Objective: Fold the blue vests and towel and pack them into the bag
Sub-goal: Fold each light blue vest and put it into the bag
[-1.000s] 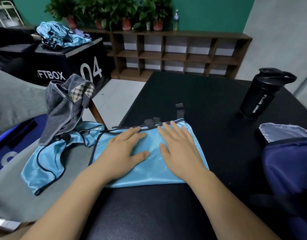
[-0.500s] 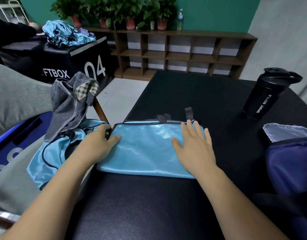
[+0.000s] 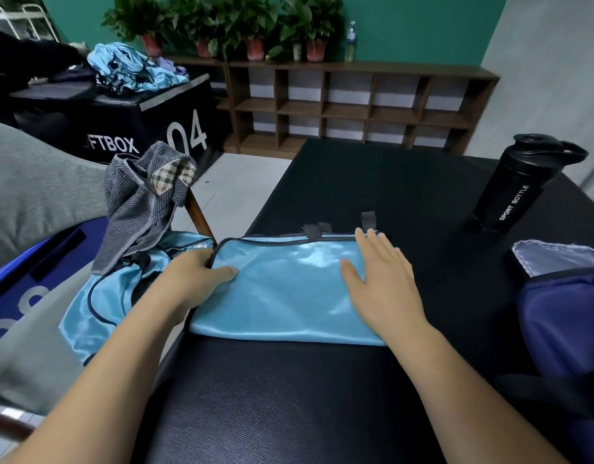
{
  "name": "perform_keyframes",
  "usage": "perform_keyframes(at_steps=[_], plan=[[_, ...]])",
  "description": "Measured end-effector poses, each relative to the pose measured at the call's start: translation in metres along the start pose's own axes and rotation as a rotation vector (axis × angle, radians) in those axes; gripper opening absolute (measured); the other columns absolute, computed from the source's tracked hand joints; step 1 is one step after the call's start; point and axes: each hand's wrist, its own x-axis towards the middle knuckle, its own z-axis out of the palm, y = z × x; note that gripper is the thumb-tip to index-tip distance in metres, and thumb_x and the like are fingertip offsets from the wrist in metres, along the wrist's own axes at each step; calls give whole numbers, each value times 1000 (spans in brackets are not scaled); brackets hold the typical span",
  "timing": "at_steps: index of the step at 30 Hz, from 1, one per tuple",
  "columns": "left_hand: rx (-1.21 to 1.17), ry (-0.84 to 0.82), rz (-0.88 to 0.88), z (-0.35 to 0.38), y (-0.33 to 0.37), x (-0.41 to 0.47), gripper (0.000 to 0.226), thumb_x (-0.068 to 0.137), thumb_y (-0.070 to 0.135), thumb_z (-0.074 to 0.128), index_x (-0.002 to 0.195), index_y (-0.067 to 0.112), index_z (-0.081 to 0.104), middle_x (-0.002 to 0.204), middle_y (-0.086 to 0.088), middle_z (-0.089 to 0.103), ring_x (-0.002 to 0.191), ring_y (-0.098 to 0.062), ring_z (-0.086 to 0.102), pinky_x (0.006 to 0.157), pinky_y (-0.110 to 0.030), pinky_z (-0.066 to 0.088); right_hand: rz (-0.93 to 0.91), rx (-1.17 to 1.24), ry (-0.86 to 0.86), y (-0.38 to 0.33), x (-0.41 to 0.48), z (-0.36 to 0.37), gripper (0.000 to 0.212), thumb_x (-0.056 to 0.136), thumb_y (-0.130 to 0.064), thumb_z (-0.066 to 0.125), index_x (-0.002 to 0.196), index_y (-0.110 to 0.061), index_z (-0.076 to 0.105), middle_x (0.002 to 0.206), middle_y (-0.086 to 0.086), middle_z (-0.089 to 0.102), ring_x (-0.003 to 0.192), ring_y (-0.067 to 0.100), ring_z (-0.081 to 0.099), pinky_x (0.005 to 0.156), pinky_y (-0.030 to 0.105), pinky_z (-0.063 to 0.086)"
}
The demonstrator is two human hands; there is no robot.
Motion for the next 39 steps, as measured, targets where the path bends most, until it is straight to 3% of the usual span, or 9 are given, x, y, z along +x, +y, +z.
perform_keyframes(at_steps=[5, 9, 12, 17, 22, 27, 31, 35, 39], plan=[[-4, 133, -30, -31, 0, 1, 16, 89, 38, 77, 96, 25, 71, 91, -3, 78, 82, -28, 75, 81, -49, 64, 41, 175, 3, -4, -2, -4, 63, 109, -46, 48, 167, -27, 31, 173, -8, 28, 161, 9, 16, 131, 38, 17], [-81, 176, -10, -39, 8, -7, 27, 89, 36, 80, 96, 13, 67, 90, -11, 75, 79, -32, 73, 75, -48, 61, 25, 243, -58, -7, -4, -1, 61, 108, -44, 50, 166, -31, 32, 170, -13, 33, 158, 8, 22, 129, 42, 24], [-222, 127, 25, -37, 19, -11, 29, 90, 35, 81, 103, 14, 66, 94, -11, 78, 86, -35, 76, 83, -56, 64, 20, 185, -121, -8, -5, 0, 66, 109, -44, 49, 168, -28, 25, 173, -10, 26, 160, 11, 17, 131, 40, 19], [-497, -77, 112, -19, 41, -25, 24, 94, 25, 81, 111, 16, 67, 106, -15, 79, 98, -38, 78, 98, -56, 60, 22, 129, -153, -10, -7, 0, 69, 110, -47, 46, 170, -27, 18, 176, -9, 18, 162, 12, 12, 130, 33, 12], [-614, -174, 145, 25, 55, -38, 41, 86, 20, 87, 121, 27, 67, 100, -10, 67, 87, -24, 68, 89, -44, 55, 20, 122, -148, -9, -6, 1, 69, 110, -49, 43, 170, -27, 18, 176, -9, 18, 161, 12, 12, 130, 34, 11], [-542, -172, 208, 62, 66, -48, 46, 91, 22, 82, 127, 39, 59, 100, 1, 68, 92, -14, 67, 90, -35, 51, 41, 150, -157, -13, -7, -3, 63, 111, -49, 41, 169, -28, 23, 174, -10, 24, 160, 12, 16, 129, 35, 14], [-453, -140, 249, 83, 67, -54, 51, 91, 22, 80, 128, 47, 55, 104, 12, 71, 99, -12, 70, 91, -33, 55, 73, 296, -101, -14, -6, -7, 50, 113, -44, 38, 161, -30, 40, 161, -11, 45, 150, 14, 36, 125, 40, 27], [-333, -208, 297, 90, 67, -62, 61, 95, 29, 76, 141, 49, 43, 112, 23, 73, 100, 1, 70, 90, -23, 50, 78, 365, -83, -11, -3, -2, 46, 112, -49, 33, 152, -36, 49, 153, -15, 54, 142, 13, 45, 121, 44, 34], [-373, -343, 327, 88, 68, -68, 59, 99, 27, 72, 145, 45, 42, 116, 17, 75, 103, -6, 74, 100, -37, 59, 82, 389, -13, -11, -4, -4, 45, 108, -46, 47, 151, -34, 51, 151, -15, 53, 141, 11, 45, 120, 43, 36]])
